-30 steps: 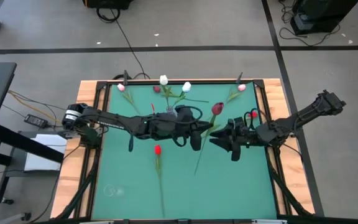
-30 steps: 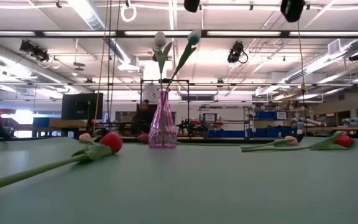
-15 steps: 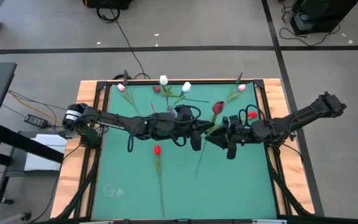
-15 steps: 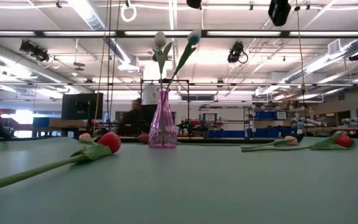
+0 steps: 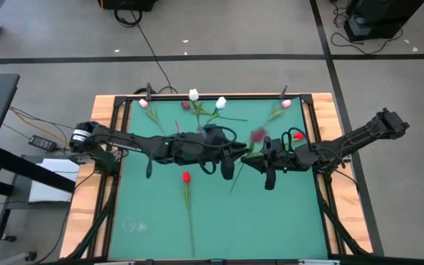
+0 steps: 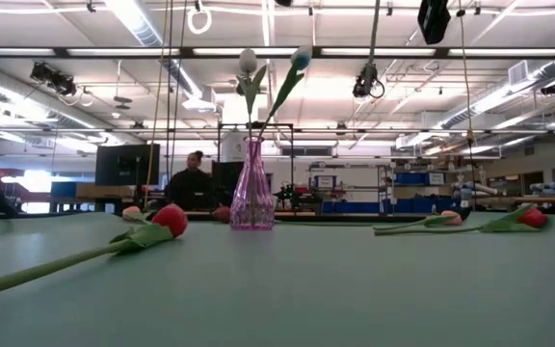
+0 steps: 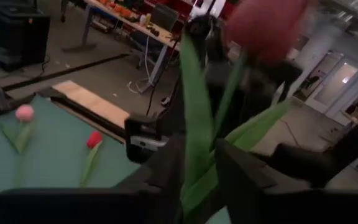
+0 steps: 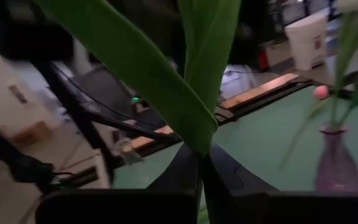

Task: Sort flowers into vase by color
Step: Put the bottom dark red tulip into the purple vase

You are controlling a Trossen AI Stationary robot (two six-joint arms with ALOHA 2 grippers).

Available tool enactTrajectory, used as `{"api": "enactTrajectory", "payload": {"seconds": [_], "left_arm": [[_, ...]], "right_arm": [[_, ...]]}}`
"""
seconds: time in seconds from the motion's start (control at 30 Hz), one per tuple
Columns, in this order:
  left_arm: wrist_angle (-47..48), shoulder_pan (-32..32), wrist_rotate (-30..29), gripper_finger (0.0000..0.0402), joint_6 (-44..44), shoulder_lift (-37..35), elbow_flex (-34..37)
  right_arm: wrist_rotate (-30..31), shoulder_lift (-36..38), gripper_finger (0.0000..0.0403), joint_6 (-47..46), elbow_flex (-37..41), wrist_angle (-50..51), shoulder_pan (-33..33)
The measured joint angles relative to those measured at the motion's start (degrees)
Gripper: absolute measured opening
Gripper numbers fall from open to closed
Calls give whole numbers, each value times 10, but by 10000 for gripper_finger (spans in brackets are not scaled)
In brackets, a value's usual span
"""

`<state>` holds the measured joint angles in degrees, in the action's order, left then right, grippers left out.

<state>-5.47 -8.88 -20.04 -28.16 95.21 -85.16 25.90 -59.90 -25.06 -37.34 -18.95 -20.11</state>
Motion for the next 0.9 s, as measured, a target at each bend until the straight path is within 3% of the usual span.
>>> {"api": "enactTrajectory", "payload": {"seconds": [0.2,0.33,0.47,0.6,0.9], "left_arm": [[152,-18,-36,183,56,-93,-1],[241,-44,-95,191,87,-143,-1],[302,-76,-193,191,95,-192,17],[298,-106,-260,192,72,-248,107],[158,-142,-242,192,43,-419,361]], "right_arm": [[35,0,11,65,0,23,-6],[44,0,11,105,0,35,-5],[45,-9,11,125,0,31,-1],[26,-35,11,132,-6,26,20],[-67,-148,11,175,-106,23,96]]}}
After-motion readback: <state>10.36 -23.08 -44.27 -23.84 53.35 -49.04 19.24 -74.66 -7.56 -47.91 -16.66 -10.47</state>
